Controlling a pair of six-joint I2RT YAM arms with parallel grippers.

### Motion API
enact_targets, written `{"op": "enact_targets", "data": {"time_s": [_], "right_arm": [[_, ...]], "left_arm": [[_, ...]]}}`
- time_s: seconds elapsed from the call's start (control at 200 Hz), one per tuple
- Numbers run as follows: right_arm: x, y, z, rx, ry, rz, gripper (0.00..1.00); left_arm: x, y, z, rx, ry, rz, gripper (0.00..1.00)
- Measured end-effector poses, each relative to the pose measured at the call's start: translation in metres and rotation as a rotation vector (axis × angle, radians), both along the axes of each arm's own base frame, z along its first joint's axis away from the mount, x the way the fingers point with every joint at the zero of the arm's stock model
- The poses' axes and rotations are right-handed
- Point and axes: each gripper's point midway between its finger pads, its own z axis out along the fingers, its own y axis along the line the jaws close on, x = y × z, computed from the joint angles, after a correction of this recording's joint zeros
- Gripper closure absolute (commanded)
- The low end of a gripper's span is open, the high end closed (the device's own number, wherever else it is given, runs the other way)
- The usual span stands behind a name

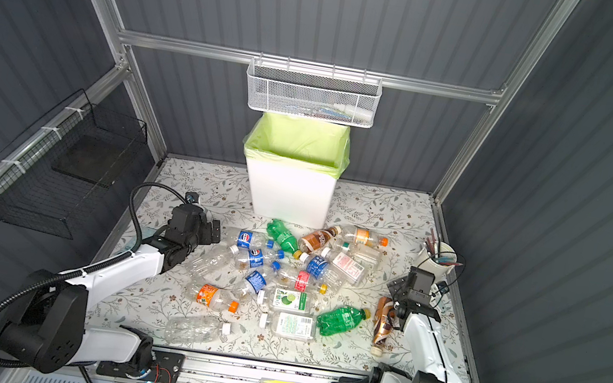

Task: Throw the plastic bottles in the bin
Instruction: 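Lower the right gripper onto the brown coffee bottle and close on it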

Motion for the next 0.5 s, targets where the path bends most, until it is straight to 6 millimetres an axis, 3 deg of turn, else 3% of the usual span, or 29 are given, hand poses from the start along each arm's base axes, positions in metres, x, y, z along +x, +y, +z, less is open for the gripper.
{"op": "enact_targets", "data": {"time_s": [0.295,0.5], "right_arm": [[-0.011,0.005,0.02,-0.005,-0.041,0.015,0.08],[-0.019,0.03,0.025,0.003,-0.037,0.094,0.07]], "left_arm": [[0.0,0.0,0.0,-0.001,0.0,0.0,0.0],[0.0,0.0,0.0,-0.001,0.0,0.0,0.0]]}}
